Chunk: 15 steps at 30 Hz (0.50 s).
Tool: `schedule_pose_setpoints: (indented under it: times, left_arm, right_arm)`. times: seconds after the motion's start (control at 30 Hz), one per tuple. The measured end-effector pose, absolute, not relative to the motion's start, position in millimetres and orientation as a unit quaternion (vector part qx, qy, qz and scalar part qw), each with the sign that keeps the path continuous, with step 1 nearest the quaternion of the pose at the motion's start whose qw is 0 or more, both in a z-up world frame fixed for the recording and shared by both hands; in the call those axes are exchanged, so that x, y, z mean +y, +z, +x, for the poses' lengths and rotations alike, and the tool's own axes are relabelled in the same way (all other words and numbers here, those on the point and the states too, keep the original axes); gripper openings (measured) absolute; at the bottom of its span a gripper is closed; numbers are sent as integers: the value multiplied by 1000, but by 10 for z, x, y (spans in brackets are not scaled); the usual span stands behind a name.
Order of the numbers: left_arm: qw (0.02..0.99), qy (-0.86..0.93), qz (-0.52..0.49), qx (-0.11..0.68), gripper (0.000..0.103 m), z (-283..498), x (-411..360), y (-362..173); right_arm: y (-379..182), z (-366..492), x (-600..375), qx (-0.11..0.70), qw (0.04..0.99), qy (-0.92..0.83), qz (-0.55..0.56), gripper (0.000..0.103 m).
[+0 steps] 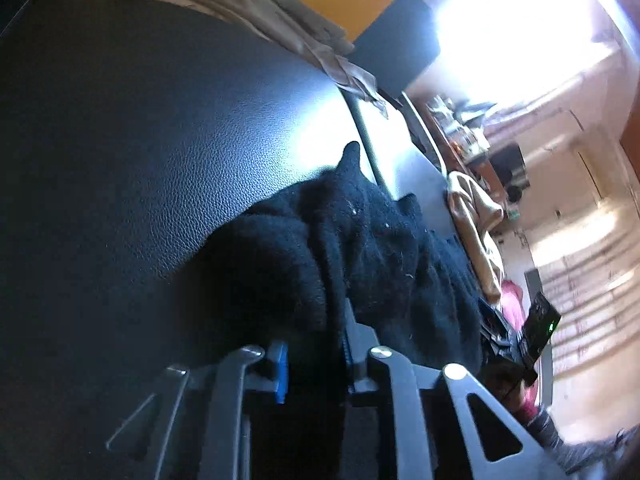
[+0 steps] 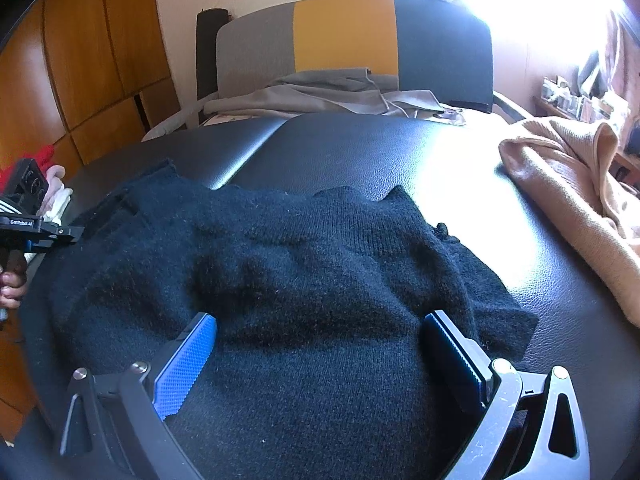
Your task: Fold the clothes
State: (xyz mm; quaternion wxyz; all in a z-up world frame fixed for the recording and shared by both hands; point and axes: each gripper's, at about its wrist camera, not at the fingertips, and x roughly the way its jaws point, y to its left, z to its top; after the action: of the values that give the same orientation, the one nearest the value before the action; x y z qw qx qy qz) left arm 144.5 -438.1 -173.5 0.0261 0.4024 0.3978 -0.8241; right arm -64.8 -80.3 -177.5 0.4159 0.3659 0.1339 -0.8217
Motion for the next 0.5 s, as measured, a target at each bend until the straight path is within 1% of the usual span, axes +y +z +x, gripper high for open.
schedule_pose_setpoints:
  times: [0.07, 0.17, 0.27, 0.33, 0.4, 0.5]
  left_arm:
    - [50, -826, 405, 390, 16, 1445, -4407, -1697]
    - [75, -814, 408, 406, 15, 1460, -4567, -1665]
    - [107, -822, 421, 368, 15, 1432, -4652, -1482]
    - [117, -825, 422, 357, 15, 1468, -4759, -1304]
    - [125, -827, 424, 348, 15, 1506, -4858, -1106]
    - [124, -829, 430, 334, 15, 1537, -4881, -831]
  right_arm:
    - [-1773, -646, -804, 133, 416, -821, 366, 103]
    - [-1723, -632, -823, 135, 436, -808, 373, 103]
    - [-1623, -614, -856, 139, 477, -777, 387, 103]
    - [-1492, -548, -882, 168, 511, -752, 381, 99]
    - [-1365, -478, -899, 197, 545, -725, 371, 90]
    - [-1248, -370, -956, 243, 592, -676, 365, 87]
